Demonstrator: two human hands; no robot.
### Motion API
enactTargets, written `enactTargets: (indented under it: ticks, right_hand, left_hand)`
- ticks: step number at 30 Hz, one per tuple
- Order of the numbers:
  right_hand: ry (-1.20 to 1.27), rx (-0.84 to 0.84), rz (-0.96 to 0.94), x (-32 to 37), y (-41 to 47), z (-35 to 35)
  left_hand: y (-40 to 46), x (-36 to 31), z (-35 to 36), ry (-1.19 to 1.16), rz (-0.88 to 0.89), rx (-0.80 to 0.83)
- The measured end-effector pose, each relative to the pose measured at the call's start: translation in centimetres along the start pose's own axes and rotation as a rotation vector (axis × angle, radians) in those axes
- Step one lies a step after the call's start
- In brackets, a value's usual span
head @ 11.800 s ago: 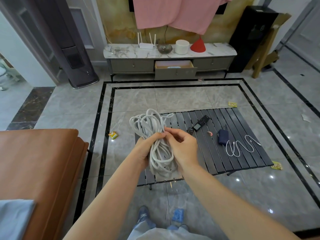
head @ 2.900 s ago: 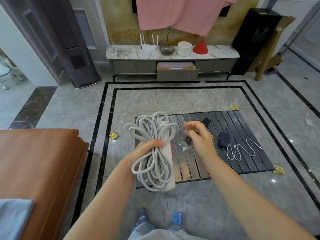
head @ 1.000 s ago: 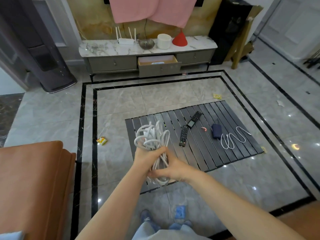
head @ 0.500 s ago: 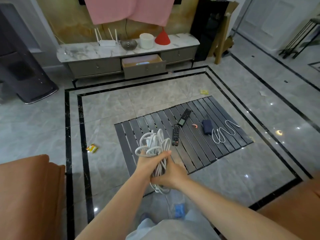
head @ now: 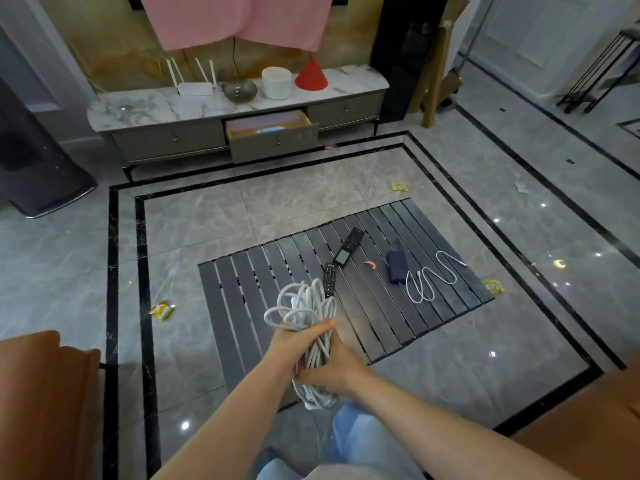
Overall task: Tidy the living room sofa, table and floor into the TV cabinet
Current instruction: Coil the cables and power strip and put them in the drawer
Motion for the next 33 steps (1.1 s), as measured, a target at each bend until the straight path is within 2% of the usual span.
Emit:
enactTargets:
  ticks: [7, 13, 19, 23, 27, 33]
  right_hand:
    - [-0.17, -0.008, 0.038, 0.3, 6.8, -7.1]
    - [-0.294, -0.012, 0.052, 0.8, 13.0, -9.1]
    - [-0.234, 0.067, 0.154, 0.5, 20.9, -4.8]
    - [-0.25, 0.079, 0.209, 0.3, 26.5, -1.2]
    - [-0.39, -0.018, 0.223, 0.6, 31.0, 1.9]
    - [-0.586, -0.169, 0.151, 2.1, 35.3, 4.7]
  left_hand:
    - [5.9, 0.4, 7.1, -0.083, 0.012, -0.197]
    - [11.6, 3.1, 8.5, -0.132, -0.121, -0.216]
    - [17.0, 7.2, 5.0, -0.134, -0.179, -0.227]
    - [19.7, 11.1, 1.3, -0.234, -0.179, -0.316]
    - [22.0, 14.5, -1.9, -0.324, -0.191, -0.387]
    - [25.0, 17.0, -3.7, -0.313, -0.171, -0.284]
Point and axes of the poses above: each hand's wrist, its own y-axis towards the middle knuckle, its own z-axis out of the palm, x = y × z, the point moved 1 cm from there along y, towards the middle knuckle, and after that the axes turned 14 degrees about z, right-handed, at the moved point
